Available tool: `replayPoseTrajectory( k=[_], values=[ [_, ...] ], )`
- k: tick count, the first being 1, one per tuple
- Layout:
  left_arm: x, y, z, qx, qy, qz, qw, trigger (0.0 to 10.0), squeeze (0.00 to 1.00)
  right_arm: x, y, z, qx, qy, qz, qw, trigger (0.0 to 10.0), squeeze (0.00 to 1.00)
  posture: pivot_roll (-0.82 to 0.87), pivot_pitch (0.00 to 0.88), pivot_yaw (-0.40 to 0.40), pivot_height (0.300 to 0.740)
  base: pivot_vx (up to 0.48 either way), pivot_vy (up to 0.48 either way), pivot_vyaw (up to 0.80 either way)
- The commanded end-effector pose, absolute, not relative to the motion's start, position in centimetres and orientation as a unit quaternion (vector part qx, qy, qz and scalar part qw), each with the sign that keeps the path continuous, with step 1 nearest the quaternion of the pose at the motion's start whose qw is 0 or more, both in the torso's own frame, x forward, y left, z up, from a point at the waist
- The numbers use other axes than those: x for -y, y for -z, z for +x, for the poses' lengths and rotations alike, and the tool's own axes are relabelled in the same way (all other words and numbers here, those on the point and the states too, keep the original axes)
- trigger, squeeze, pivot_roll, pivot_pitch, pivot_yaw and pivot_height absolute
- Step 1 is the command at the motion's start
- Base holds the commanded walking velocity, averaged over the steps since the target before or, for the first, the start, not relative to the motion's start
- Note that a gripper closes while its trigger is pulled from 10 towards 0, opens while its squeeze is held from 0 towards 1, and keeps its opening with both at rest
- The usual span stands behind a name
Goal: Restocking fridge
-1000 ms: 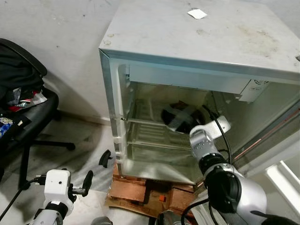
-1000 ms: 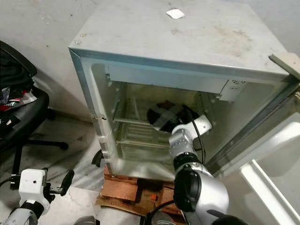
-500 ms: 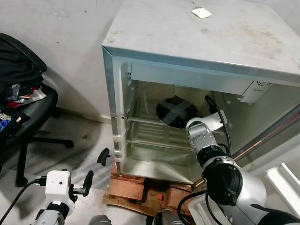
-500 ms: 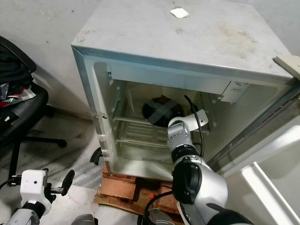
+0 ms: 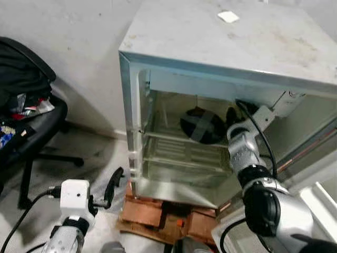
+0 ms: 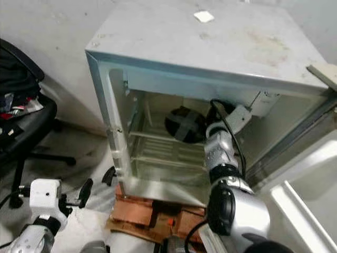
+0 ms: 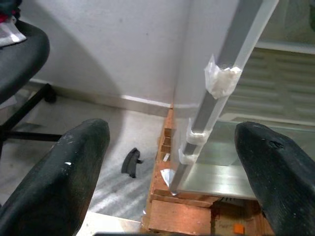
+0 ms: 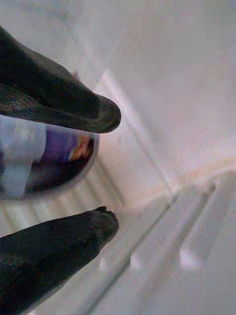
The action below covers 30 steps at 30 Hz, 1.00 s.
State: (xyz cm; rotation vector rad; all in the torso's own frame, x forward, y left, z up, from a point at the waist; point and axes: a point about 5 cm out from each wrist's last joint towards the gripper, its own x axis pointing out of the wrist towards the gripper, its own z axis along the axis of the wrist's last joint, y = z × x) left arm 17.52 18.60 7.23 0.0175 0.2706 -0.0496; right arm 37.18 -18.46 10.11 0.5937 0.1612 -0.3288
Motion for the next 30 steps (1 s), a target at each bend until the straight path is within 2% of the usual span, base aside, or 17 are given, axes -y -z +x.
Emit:
replayPoseTrajectory(
  k=[1, 6, 10, 11, 17, 21, 30],
  values=[
    [-18.5, -7.5, 17.6, -0.134, 0.022, 0.011, 0.991, 10.0, 0.0, 19.2, -10.5, 37.2, -0.066, 0.162, 0.276, 0.945, 10.0, 0.0, 0.22, 0.077, -0.115, 0.74, 0.0, 0.0, 0.0],
    [-18.6, -7.9, 18.4, -0.122, 0.016, 0.013, 0.992, 10.0, 0.0, 19.3, -10.0, 36.1, -0.051, 0.111, 0.235, 0.964, 10.0, 0.0, 0.2, 0.049, -0.11, 0.74, 0.0, 0.0, 0.0],
    [-18.6, -8.2, 19.3, -0.113, 0.01, 0.014, 0.993, 10.0, 0.0, 18.1, -9.8, 33.6, -0.018, 0.018, 0.169, 0.985, 10.0, 0.0, 0.18, 0.02, -0.107, 0.74, 0.0, 0.0, 0.0],
    [-18.6, -8.0, 19.6, -0.113, 0.008, 0.009, 0.994, 10.0, 0.0, 17.3, -9.5, 32.2, -0.011, -0.02, 0.154, 0.988, 10.0, 0.0, 0.17, 0.0, -0.103, 0.74, 0.0, 0.0, 0.0],
    [-18.5, -7.8, 20.4, -0.113, 0.01, 0.012, 0.994, 10.0, 0.0, 15.4, -9.6, 28.9, 0.0, -0.09, 0.123, 0.988, 10.0, 0.0, 0.13, 0.0, -0.082, 0.74, 0.0, 0.0, 0.0],
    [-18.6, -7.8, 21.0, -0.111, 0.013, 0.014, 0.994, 10.0, 0.0, 15.0, -9.8, 27.7, -0.004, -0.096, 0.104, 0.99, 10.0, 0.0, 0.1, 0.0, -0.044, 0.74, -0.134, 0.0, 0.0],
    [-18.4, -7.9, 21.9, -0.105, 0.025, 0.021, 0.994, 10.0, 0.0, 14.9, -10.3, 27.3, -0.004, -0.099, 0.089, 0.991, 10.0, 0.0, 0.1, 0.0, -0.046, 0.74, -0.285, 0.0, 0.0]
  ],
)
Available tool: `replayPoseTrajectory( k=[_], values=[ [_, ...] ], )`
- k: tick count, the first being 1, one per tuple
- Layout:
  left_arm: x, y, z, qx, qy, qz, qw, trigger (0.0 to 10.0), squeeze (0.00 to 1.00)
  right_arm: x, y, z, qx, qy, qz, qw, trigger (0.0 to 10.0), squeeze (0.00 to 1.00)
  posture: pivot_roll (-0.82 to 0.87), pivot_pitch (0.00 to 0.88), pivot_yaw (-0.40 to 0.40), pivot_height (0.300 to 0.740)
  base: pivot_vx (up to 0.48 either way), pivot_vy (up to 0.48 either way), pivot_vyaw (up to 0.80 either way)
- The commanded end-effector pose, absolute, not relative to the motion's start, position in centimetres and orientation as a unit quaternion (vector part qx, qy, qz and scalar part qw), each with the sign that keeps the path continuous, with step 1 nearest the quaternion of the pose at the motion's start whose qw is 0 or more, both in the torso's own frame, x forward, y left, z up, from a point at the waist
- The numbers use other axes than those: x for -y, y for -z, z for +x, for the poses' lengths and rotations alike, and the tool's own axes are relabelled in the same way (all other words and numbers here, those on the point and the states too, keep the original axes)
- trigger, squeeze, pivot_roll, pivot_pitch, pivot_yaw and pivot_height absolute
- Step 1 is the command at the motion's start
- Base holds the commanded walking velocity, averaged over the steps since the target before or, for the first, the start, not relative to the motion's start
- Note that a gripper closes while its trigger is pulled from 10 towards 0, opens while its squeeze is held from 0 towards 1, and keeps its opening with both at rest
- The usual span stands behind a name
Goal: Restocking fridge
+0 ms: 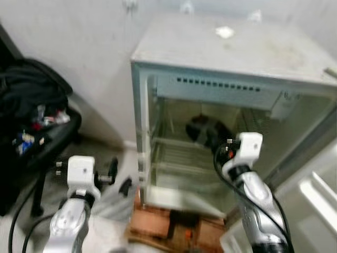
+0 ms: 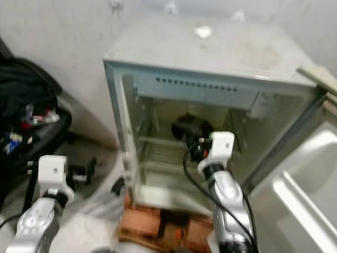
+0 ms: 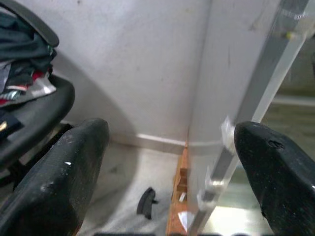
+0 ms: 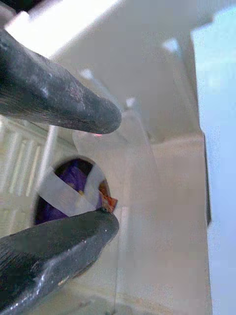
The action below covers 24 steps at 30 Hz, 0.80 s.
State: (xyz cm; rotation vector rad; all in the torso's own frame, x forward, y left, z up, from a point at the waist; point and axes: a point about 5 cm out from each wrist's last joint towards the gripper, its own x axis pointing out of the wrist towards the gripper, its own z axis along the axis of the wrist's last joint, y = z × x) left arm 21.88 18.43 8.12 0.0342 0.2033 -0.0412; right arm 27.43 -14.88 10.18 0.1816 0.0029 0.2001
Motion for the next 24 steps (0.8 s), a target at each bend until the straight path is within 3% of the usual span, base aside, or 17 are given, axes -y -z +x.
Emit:
replayPoseTrajectory(
  k=[1, 24],
  values=[
    [-18.5, -7.9, 22.0, -0.104, 0.025, 0.021, 0.994, 10.0, 0.0, 14.7, -10.3, 27.2, -0.007, -0.102, 0.088, 0.991, 10.0, 0.0, 0.1, 0.0, -0.048, 0.74, -0.289, 0.0, 0.0],
    [-19.0, -6.6, 21.9, -0.119, 0.032, 0.018, 0.992, 10.0, 0.0, 14.7, -10.2, 27.5, -0.016, -0.099, 0.083, 0.992, 10.0, 0.0, 0.08, 0.0, -0.067, 0.74, -0.291, 0.0, 0.0]
  ],
)
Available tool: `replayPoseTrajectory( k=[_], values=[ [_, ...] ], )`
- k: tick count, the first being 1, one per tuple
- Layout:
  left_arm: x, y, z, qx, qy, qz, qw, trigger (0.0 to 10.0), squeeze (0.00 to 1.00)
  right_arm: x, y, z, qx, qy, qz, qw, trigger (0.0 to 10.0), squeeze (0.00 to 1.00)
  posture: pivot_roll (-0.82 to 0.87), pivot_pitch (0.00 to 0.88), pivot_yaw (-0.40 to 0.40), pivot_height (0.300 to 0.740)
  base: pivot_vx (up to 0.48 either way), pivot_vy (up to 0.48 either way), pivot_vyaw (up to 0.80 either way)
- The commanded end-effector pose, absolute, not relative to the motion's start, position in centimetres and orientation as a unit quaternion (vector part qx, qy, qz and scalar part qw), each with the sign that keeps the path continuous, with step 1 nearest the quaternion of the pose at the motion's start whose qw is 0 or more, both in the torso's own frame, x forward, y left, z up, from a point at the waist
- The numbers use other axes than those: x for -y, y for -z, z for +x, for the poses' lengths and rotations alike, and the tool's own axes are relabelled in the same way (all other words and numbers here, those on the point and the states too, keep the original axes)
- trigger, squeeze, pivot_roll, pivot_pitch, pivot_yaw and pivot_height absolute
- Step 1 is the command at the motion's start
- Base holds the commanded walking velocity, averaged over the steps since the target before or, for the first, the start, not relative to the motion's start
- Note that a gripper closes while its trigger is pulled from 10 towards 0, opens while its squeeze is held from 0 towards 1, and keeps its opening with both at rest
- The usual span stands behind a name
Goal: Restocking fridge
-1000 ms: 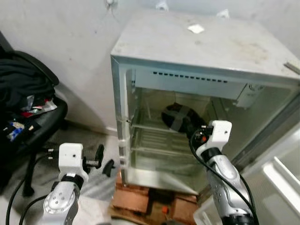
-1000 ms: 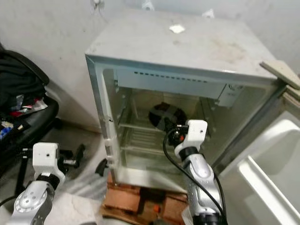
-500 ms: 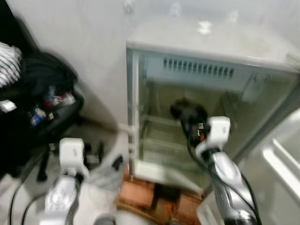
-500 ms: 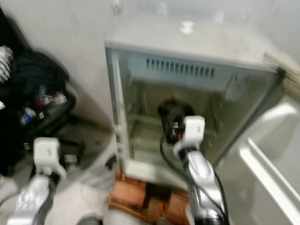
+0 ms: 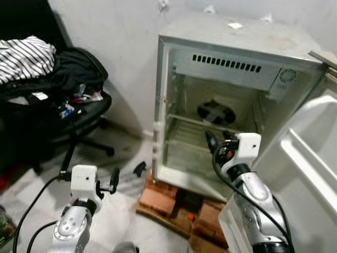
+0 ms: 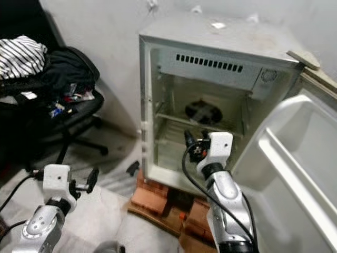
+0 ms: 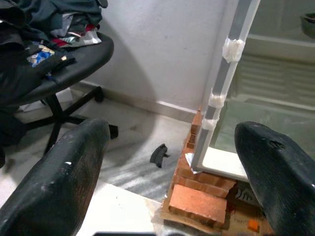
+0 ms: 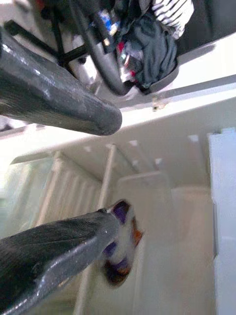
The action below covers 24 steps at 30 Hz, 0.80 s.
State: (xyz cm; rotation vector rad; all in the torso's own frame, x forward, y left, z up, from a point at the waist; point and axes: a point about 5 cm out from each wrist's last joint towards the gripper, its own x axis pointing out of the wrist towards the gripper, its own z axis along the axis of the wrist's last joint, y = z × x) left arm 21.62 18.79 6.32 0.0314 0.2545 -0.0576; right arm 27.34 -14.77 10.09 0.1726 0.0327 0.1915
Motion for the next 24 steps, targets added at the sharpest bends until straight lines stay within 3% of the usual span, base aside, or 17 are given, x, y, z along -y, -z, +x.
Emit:
replayPoseTrajectory(
  k=[1, 24],
  values=[
    [-19.0, -6.6, 21.9, -0.119, 0.032, 0.018, 0.992, 10.0, 0.0, 14.7, -10.2, 27.5, -0.016, -0.099, 0.083, 0.992, 10.0, 0.0, 0.08, 0.0, -0.067, 0.74, -0.304, 0.0, 0.0],
    [-18.8, -7.2, 23.0, -0.102, 0.039, 0.026, 0.994, 10.0, 0.0, 14.2, -10.0, 28.0, -0.028, -0.104, 0.11, 0.988, 10.0, 0.0, 0.09, 0.0, -0.06, 0.74, -0.309, 0.0, 0.0]
  ],
)
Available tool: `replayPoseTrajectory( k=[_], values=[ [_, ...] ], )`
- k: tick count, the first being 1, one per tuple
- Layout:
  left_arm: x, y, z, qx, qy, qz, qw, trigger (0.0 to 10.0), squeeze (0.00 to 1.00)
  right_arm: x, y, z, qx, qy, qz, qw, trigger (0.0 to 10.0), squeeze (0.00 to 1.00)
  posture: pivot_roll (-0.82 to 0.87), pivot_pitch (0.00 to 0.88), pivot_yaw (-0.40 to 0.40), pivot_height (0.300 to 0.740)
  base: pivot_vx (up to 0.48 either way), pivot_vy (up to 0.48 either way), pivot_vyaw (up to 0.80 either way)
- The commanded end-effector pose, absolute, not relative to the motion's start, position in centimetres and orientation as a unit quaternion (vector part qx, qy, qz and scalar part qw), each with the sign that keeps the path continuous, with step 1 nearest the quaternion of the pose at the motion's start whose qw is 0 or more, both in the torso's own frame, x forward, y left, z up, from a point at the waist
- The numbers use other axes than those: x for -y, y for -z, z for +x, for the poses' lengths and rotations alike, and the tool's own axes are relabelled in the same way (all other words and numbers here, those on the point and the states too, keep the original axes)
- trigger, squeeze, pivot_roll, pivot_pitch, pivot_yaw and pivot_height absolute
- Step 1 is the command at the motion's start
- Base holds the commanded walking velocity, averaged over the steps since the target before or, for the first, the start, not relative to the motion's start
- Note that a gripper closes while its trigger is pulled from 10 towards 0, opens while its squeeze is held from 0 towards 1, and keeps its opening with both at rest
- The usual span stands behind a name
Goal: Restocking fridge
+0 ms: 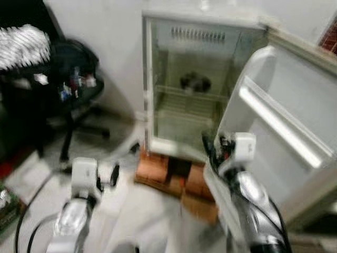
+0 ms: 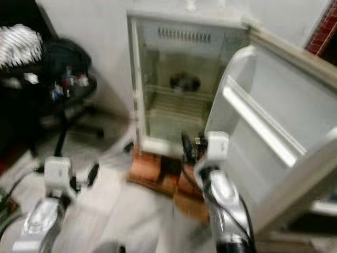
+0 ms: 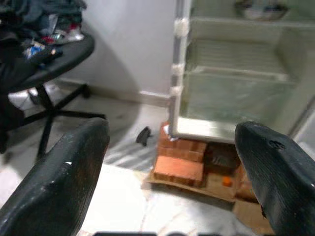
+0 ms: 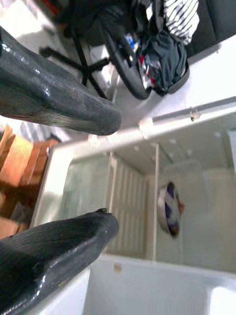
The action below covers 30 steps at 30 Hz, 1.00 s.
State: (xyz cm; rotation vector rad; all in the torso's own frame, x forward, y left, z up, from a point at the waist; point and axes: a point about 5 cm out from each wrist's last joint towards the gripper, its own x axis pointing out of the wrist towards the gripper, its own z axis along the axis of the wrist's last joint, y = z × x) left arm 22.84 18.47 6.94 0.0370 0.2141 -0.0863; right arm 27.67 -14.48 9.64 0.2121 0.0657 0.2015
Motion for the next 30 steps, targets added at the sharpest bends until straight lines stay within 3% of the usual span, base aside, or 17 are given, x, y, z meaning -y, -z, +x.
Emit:
replayPoseTrajectory(
  k=[1, 3, 4, 21, 22, 23, 30],
  values=[
    [-18.8, -7.3, 23.1, -0.102, 0.039, 0.026, 0.994, 10.0, 0.0, 14.2, -10.0, 28.0, -0.028, -0.104, 0.11, 0.988, 10.0, 0.0, 0.09, 0.0, -0.06, 0.74, -0.334, 0.0, 0.0],
    [-18.9, -7.3, 23.1, -0.101, 0.037, 0.028, 0.994, 10.0, 0.0, 14.2, -9.9, 28.0, -0.029, -0.109, 0.119, 0.986, 10.0, 0.0, 0.09, 0.0, -0.059, 0.74, -0.334, 0.0, 0.0],
    [-18.9, -7.3, 23.1, -0.101, 0.036, 0.028, 0.994, 10.0, 0.0, 14.2, -10.0, 27.9, -0.028, -0.114, 0.12, 0.986, 10.0, 1.0, 0.09, 0.0, -0.057, 0.74, -0.334, 0.0, 0.0],
    [-18.9, -7.3, 23.0, -0.101, 0.038, 0.031, 0.994, 10.0, 0.0, 14.9, -9.8, 27.7, -0.032, -0.099, 0.11, 0.989, 10.0, 1.0, 0.08, 0.0, -0.054, 0.74, -0.316, 0.0, 0.0],
    [-18.9, -7.3, 23.0, -0.1, 0.038, 0.031, 0.994, 10.0, 0.0, 14.9, -9.8, 27.7, -0.032, -0.098, 0.109, 0.989, 10.0, 0.56, 0.08, 0.0, -0.053, 0.74, 0.0, 0.0, 0.0],
    [-18.9, -7.3, 23.1, -0.097, 0.035, 0.031, 0.994, 10.0, 0.0, 14.9, -9.8, 27.7, -0.032, -0.098, 0.108, 0.989, 10.0, 0.0, 0.08, 0.0, -0.051, 0.74, 0.0, 0.0, 0.0],
    [-19.5, -8.7, 23.9, -0.068, 0.024, 0.04, 0.997, 10.0, 0.0, 15.4, -10.6, 28.2, -0.014, -0.089, 0.098, 0.991, 10.0, 0.0, 0.1, 0.0, -0.042, 0.74, 0.0, 0.0, 0.0]
  ],
)
